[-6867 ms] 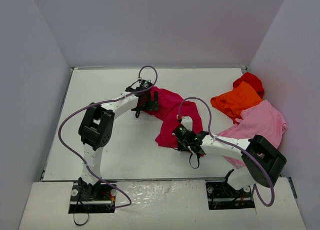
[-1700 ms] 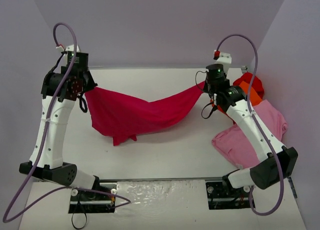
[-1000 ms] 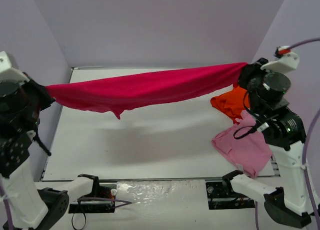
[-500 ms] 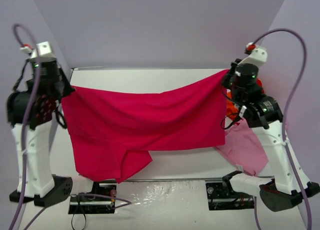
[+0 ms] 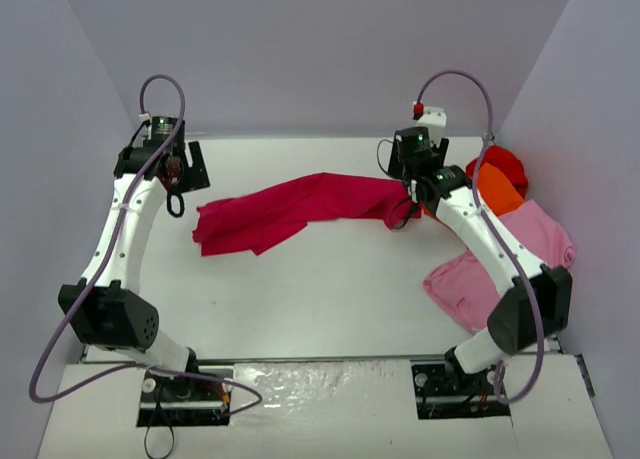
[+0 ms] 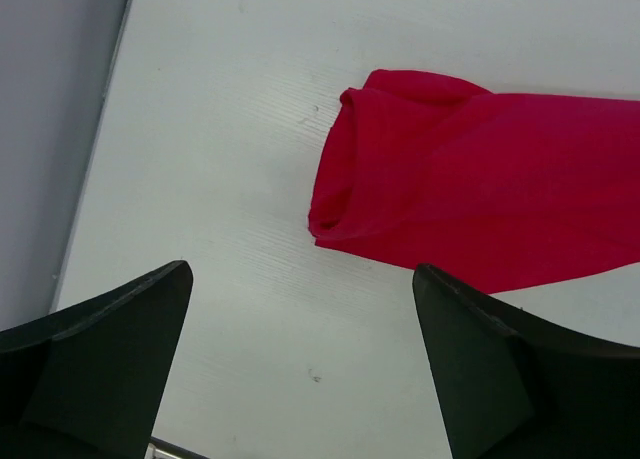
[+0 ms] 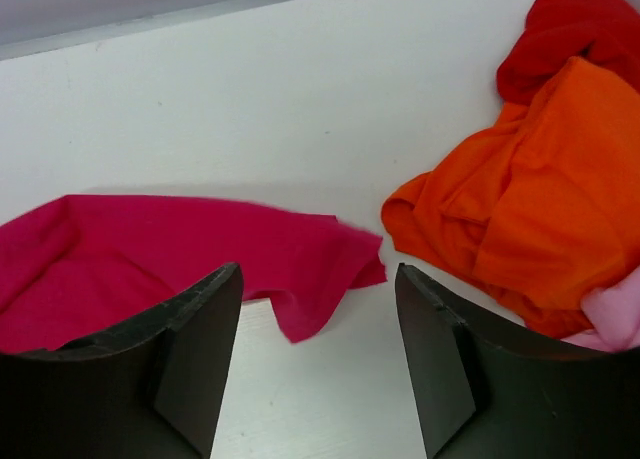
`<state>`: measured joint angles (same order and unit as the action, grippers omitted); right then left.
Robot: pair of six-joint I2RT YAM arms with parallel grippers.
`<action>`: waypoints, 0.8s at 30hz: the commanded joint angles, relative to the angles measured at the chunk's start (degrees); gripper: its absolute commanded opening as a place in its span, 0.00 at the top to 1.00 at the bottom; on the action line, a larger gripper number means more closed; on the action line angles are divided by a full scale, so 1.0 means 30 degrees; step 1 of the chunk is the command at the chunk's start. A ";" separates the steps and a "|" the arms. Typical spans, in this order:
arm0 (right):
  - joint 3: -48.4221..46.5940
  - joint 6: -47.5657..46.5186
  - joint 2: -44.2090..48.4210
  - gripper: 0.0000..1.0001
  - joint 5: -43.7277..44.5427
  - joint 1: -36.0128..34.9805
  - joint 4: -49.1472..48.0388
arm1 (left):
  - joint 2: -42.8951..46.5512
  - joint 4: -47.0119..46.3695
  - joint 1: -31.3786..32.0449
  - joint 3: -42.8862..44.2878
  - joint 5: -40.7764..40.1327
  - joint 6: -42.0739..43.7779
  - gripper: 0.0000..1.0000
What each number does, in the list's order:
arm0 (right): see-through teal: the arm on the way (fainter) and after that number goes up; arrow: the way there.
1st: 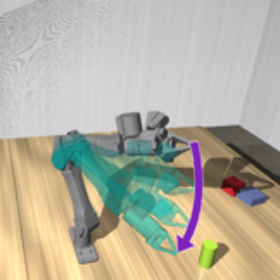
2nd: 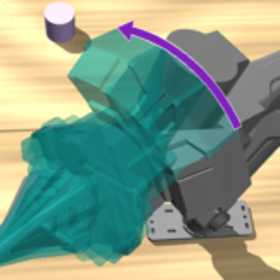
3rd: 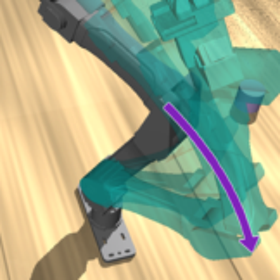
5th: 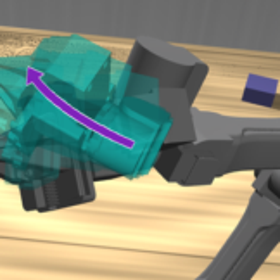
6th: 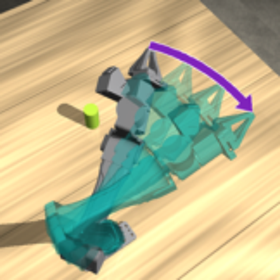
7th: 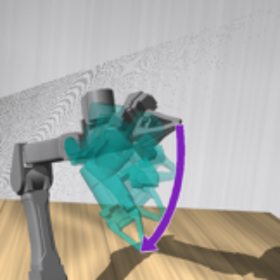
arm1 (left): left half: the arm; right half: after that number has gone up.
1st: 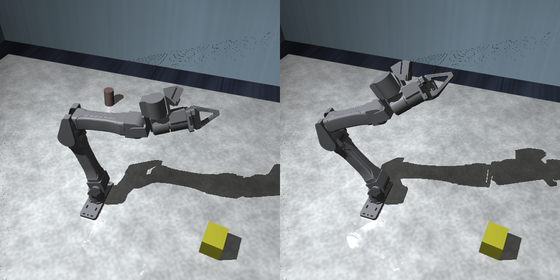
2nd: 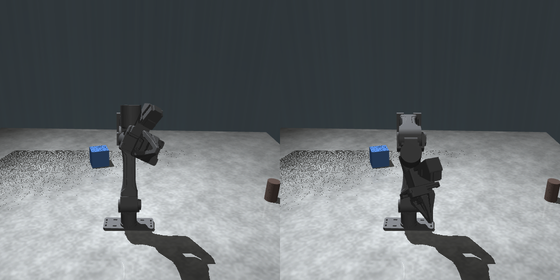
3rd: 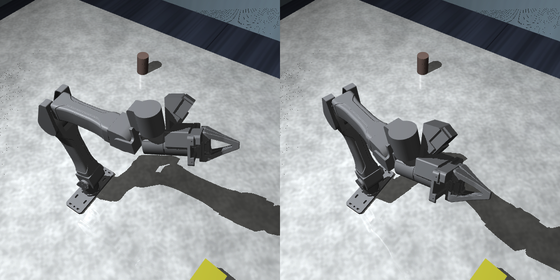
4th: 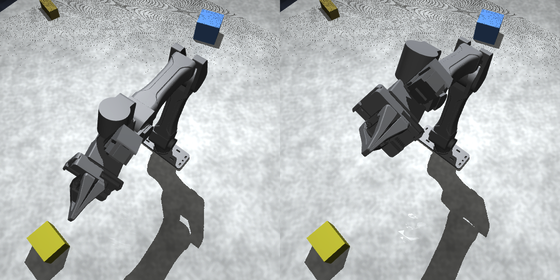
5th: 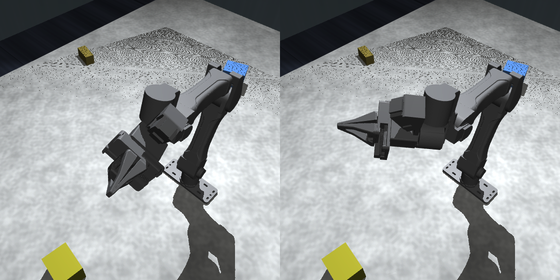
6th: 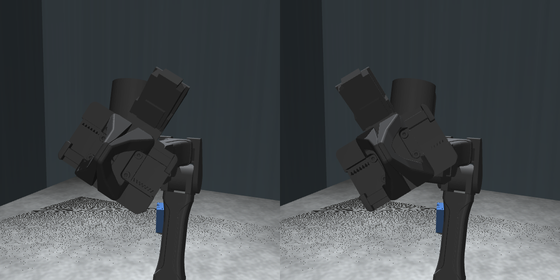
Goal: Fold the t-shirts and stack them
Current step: Flatten out the tshirt
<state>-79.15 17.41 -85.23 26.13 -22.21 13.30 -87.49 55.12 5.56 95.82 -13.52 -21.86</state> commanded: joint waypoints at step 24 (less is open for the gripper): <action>0.7100 0.3328 0.2971 0.46 -0.4384 -0.3172 -0.1853 | 0.1969 -0.3807 0.2751 -0.5270 0.6060 -0.4804 0.09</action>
<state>-57.50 24.67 -76.59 14.41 -29.30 9.86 -76.38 48.63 9.11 80.88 3.25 -32.17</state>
